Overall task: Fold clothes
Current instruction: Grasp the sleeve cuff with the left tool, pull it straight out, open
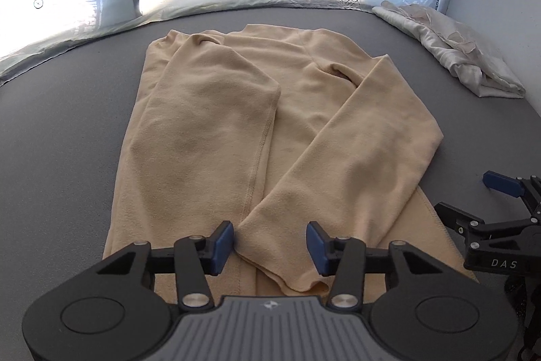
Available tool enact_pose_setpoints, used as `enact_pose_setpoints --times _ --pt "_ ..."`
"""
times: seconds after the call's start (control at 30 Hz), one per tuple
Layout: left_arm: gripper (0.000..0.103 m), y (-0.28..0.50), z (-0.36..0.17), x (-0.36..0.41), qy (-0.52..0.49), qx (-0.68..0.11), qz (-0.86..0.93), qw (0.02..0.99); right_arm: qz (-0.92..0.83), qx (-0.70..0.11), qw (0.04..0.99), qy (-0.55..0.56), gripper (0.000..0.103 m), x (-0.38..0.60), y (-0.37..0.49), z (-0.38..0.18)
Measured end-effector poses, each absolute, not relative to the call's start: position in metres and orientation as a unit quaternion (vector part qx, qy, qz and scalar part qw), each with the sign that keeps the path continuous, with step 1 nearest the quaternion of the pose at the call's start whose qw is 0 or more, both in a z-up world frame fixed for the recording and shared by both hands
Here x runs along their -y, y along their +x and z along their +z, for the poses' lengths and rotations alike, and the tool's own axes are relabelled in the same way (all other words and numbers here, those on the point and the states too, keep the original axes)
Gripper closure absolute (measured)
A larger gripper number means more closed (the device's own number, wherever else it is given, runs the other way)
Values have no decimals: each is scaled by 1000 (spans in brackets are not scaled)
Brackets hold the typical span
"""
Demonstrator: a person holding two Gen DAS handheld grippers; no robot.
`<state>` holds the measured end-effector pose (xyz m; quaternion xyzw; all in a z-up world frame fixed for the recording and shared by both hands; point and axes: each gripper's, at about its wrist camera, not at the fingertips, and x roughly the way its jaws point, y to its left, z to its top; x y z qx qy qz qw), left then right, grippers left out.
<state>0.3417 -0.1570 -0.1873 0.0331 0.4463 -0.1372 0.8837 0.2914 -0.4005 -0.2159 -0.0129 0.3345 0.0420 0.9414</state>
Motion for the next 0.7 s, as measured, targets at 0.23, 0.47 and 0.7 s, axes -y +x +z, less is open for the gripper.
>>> enact_pose_setpoints --times 0.23,0.47,0.7 --pt "97 341 -160 135 -9 -412 -180 893 41 -336 941 -14 0 400 292 -216" --pt "97 352 -116 87 -78 -357 -172 915 13 -347 934 82 0 408 298 -205" --pt "97 369 -76 8 -146 -297 -110 937 -32 -351 933 74 0 388 299 -210"
